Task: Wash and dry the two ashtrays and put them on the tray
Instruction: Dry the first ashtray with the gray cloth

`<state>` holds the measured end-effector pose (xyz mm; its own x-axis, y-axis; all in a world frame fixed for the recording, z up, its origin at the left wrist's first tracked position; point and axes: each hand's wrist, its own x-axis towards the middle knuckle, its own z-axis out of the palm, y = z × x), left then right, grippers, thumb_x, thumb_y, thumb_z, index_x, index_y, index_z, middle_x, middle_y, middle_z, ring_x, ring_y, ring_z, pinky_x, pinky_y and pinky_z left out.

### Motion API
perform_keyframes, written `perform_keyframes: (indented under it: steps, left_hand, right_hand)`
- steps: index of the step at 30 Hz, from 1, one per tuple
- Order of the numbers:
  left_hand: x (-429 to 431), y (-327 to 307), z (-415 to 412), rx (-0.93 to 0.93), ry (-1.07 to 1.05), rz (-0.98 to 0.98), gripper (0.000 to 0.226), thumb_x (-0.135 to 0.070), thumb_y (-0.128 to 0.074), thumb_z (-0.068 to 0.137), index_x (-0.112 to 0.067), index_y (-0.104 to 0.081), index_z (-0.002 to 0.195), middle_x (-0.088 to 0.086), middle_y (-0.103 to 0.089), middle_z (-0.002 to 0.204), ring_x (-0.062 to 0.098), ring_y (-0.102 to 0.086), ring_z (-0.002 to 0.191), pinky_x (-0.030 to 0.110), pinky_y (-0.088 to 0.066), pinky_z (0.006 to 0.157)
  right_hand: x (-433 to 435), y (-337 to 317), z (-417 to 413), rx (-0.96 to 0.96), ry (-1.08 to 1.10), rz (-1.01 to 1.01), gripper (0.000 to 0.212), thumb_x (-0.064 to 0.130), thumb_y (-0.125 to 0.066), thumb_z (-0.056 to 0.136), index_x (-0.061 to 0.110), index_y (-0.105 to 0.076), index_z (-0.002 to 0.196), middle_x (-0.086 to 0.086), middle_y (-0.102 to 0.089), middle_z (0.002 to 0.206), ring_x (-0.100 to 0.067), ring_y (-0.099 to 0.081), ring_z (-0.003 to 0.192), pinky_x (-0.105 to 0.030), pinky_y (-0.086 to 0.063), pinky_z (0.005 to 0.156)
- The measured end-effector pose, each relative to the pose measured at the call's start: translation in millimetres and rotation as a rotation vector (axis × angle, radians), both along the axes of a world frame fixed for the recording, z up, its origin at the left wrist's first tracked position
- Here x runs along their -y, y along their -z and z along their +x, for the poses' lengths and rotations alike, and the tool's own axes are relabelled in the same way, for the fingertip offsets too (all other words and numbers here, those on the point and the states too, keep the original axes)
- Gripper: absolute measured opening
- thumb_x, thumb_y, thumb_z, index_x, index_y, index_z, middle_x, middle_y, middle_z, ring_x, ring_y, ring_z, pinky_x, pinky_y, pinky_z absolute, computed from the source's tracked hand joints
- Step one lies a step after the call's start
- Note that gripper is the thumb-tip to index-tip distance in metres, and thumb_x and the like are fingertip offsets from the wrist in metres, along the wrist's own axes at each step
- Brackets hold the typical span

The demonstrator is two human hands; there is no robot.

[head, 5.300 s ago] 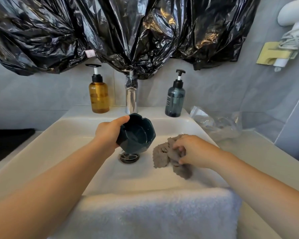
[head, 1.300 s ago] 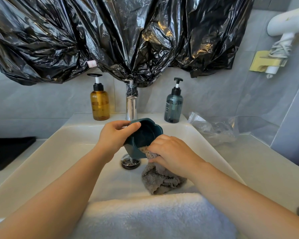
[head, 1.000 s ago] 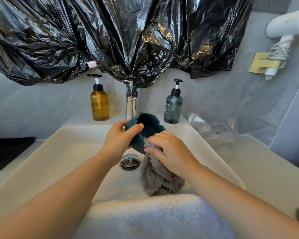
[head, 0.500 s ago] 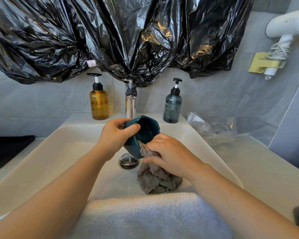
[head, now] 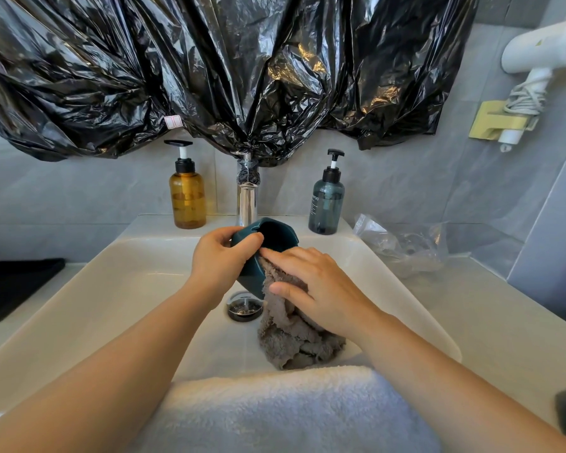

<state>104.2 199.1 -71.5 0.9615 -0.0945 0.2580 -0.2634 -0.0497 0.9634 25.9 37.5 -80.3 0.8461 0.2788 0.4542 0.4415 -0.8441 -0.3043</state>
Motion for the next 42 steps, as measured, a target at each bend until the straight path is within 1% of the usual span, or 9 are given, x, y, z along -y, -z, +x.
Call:
perform_keyframes:
  steps: [3, 7, 12, 18, 21, 26, 31, 35, 42]
  left_hand:
    - [1, 2, 0, -0.015, -0.004, 0.017, 0.021, -0.028, -0.069, 0.084, -0.017, -0.069, 0.102, 0.007, -0.071, 0.094, 0.026, -0.067, 0.09, 0.042, -0.059, 0.08]
    - [0, -1, -1, -0.055, 0.023, 0.032, 0.026, -0.027, -0.07, 0.083, -0.014, -0.069, 0.105, 0.009, -0.071, 0.096, 0.028, -0.067, 0.09, 0.043, -0.059, 0.079]
    - [-6, -9, 0, -0.06, 0.086, 0.06, 0.019, -0.024, -0.067, 0.086, -0.013, -0.069, 0.102, 0.012, -0.07, 0.096, 0.031, -0.067, 0.091, 0.045, -0.06, 0.077]
    - [-11, -11, 1, -0.063, 0.095, 0.057, 0.022, -0.025, -0.067, 0.087, -0.013, -0.069, 0.105, 0.011, -0.071, 0.096, 0.03, -0.067, 0.091, 0.042, -0.059, 0.076]
    - [-9, -8, 1, -0.098, 0.106, 0.043, 0.02, -0.025, -0.068, 0.086, -0.012, -0.07, 0.101, 0.012, -0.071, 0.095, 0.031, -0.067, 0.092, 0.042, -0.059, 0.075]
    - [-4, -4, 1, -0.185, 0.126, 0.005, 0.022, -0.03, -0.069, 0.085, -0.014, -0.069, 0.099, 0.012, -0.07, 0.099, 0.032, -0.066, 0.097, 0.047, -0.058, 0.082]
    - [2, 1, -4, -0.252, 0.231, -0.107, 0.059, -0.031, -0.077, 0.077, -0.01, -0.052, 0.125, 0.017, -0.066, 0.113, 0.031, -0.068, 0.099, 0.049, -0.057, 0.084]
    - [6, -2, -5, -0.162, 0.138, -0.065, 0.039, -0.026, -0.071, 0.079, -0.009, -0.063, 0.113, 0.018, -0.069, 0.102, 0.033, -0.069, 0.093, 0.05, -0.058, 0.08]
    - [-7, -12, -2, -0.161, 0.194, 0.05, 0.015, -0.02, -0.063, 0.089, -0.009, -0.068, 0.098, 0.012, -0.069, 0.09, 0.027, -0.067, 0.084, 0.037, -0.058, 0.066]
  right_hand:
    - [-3, 3, 0, -0.023, -0.026, -0.095, 0.018, 0.041, -0.046, 0.097, 0.031, -0.06, 0.104, 0.019, -0.056, 0.099, -0.009, -0.046, 0.096, -0.039, -0.04, 0.089]
    - [-1, 1, -2, -0.034, -0.012, -0.163, 0.027, 0.041, -0.048, 0.097, 0.023, -0.052, 0.078, 0.013, -0.052, 0.077, -0.01, -0.044, 0.09, -0.035, -0.034, 0.082]
    - [8, -7, -5, 0.059, 0.005, -0.352, 0.022, 0.043, -0.049, 0.095, 0.025, -0.057, 0.086, 0.014, -0.062, 0.093, -0.011, -0.045, 0.104, -0.037, -0.033, 0.088]
    - [19, -7, -7, 0.08, 0.029, -0.265, 0.019, 0.03, -0.058, 0.092, 0.033, -0.064, 0.109, 0.022, -0.061, 0.115, -0.005, -0.042, 0.118, -0.034, -0.029, 0.092]
    - [9, -6, -7, 0.083, 0.007, -0.369, 0.011, 0.036, -0.059, 0.091, 0.026, -0.061, 0.089, 0.018, -0.062, 0.104, -0.008, -0.043, 0.114, -0.034, -0.028, 0.092]
    - [5, -6, -8, 0.067, -0.004, -0.355, 0.026, 0.037, -0.056, 0.093, 0.024, -0.045, 0.073, 0.013, -0.05, 0.079, -0.008, -0.043, 0.087, -0.031, -0.025, 0.082]
    - [-8, -6, -5, 0.163, 0.039, -0.114, 0.029, 0.038, -0.052, 0.096, 0.024, -0.044, 0.071, 0.014, -0.043, 0.068, -0.007, -0.038, 0.07, -0.029, -0.026, 0.08]
    - [-9, -4, -2, 0.149, 0.028, -0.092, 0.031, 0.039, -0.053, 0.095, 0.027, -0.036, 0.071, 0.016, -0.035, 0.064, -0.007, -0.033, 0.067, -0.031, -0.028, 0.081]
    - [8, -8, -7, 0.092, -0.001, -0.32, 0.027, 0.043, -0.054, 0.094, 0.022, -0.051, 0.076, 0.013, -0.05, 0.076, -0.008, -0.042, 0.079, -0.028, -0.023, 0.089]
